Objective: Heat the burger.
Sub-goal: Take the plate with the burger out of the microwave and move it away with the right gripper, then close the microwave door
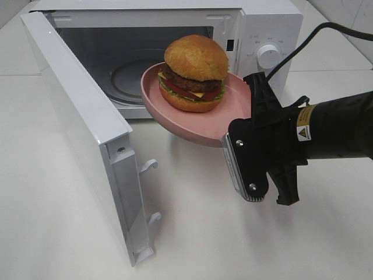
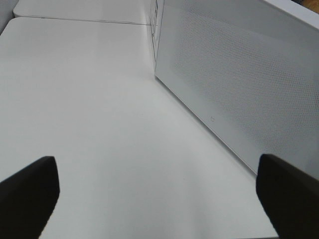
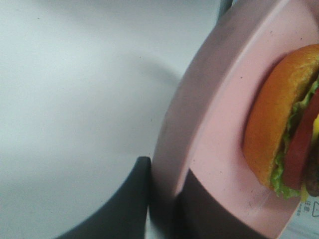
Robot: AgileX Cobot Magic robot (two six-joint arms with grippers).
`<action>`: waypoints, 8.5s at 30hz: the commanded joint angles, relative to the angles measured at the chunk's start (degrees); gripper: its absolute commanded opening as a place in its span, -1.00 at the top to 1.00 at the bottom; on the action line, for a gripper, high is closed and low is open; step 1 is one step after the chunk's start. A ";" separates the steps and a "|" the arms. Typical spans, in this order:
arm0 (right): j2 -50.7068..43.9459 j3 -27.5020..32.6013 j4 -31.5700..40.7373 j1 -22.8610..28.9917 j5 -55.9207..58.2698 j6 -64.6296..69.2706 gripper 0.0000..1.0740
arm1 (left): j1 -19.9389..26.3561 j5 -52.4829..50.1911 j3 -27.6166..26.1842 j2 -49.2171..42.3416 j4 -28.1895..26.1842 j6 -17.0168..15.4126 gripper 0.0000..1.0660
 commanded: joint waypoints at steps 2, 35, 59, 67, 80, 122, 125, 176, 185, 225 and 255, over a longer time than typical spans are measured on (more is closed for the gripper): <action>-6.30 2.64 0.29 -0.46 -2.58 2.18 1.00 | 0.29 0.06 0.17 -0.69 0.06 -0.29 -0.88; -36.15 7.22 -20.51 -0.46 40.62 36.50 1.00 | 0.29 0.06 0.17 -0.69 0.06 -0.29 -0.88; -36.15 7.22 -21.03 -0.46 60.85 50.99 1.00 | 0.29 0.06 0.17 -0.69 0.06 -0.29 -0.88; -36.15 7.22 -24.12 -0.46 64.11 56.32 1.00 | 0.29 0.06 0.17 -0.69 0.06 -0.29 -0.88; -23.55 7.22 -30.31 -0.46 64.06 77.18 0.97 | 0.29 0.06 0.17 -0.69 0.06 -0.29 -0.88; 14.04 -0.92 -31.34 -13.52 55.58 111.21 0.83 | 0.29 0.06 0.17 -0.69 0.06 -0.29 -0.88; 14.04 -0.92 -31.34 -13.52 55.41 111.21 0.81 | 0.29 0.06 0.17 -0.69 0.06 -0.29 -0.88; -43.09 -6.13 2.29 -13.52 58.44 77.98 -0.41 | 0.29 0.06 0.17 -0.69 0.06 -0.29 -0.88; -46.98 -5.96 3.44 -13.52 64.52 75.23 -0.34 | 0.29 0.06 0.17 -0.69 0.06 -0.29 -0.88; -87.32 6.36 9.80 -26.87 61.99 69.21 -0.37 | 0.29 0.06 0.17 -0.69 0.06 -0.29 -0.88; -87.32 6.36 9.80 -26.87 61.99 69.21 -0.37 | 0.29 0.06 0.17 -0.69 0.06 -0.29 -0.88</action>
